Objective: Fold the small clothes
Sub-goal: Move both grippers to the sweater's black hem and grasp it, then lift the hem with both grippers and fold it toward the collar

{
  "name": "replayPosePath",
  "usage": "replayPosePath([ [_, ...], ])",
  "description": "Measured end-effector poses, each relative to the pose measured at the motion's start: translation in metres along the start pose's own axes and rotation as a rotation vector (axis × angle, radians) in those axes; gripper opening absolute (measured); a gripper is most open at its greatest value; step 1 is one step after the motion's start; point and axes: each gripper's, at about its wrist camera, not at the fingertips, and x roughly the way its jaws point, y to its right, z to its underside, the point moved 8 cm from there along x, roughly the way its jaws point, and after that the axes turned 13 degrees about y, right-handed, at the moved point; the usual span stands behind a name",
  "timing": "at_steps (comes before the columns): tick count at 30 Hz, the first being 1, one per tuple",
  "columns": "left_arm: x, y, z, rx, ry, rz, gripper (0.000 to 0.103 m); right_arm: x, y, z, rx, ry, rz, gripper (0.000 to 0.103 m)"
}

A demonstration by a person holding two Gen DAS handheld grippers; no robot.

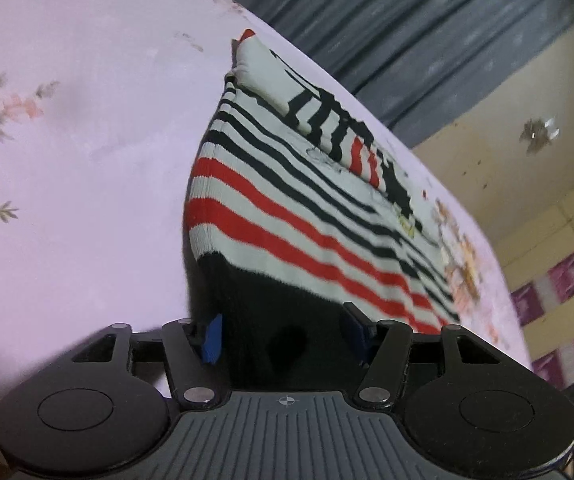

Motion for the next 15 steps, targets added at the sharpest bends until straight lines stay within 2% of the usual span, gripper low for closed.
replayPosePath([
  [3, 0.006, 0.001, 0.0, -0.025, 0.014, 0.015, 0.056, 0.003, -0.002, 0.003, 0.008, -0.01, -0.012, 0.038],
  [5, 0.008, 0.001, 0.004, -0.01, 0.006, -0.017, 0.013, 0.004, -0.003, 0.004, -0.001, -0.02, -0.017, 0.007],
  [6, 0.006, 0.001, 0.004, 0.008, 0.012, -0.035, 0.006, 0.003, -0.004, 0.004, -0.017, -0.022, -0.018, 0.006],
  [10, -0.019, 0.012, -0.005, 0.075, 0.13, -0.023, 0.006, -0.018, -0.019, -0.01, -0.08, 0.054, -0.053, 0.006],
  [12, -0.012, 0.004, -0.003, 0.102, 0.088, -0.073, 0.006, -0.023, -0.018, -0.015, -0.103, 0.074, -0.054, 0.006],
  [14, -0.001, -0.006, 0.004, 0.103, 0.039, -0.114, 0.006, -0.01, -0.001, -0.009, -0.108, 0.017, 0.024, 0.006],
  [15, 0.0, -0.006, 0.003, 0.086, 0.045, -0.109, 0.006, -0.004, 0.006, -0.005, -0.098, -0.014, 0.049, 0.006],
])
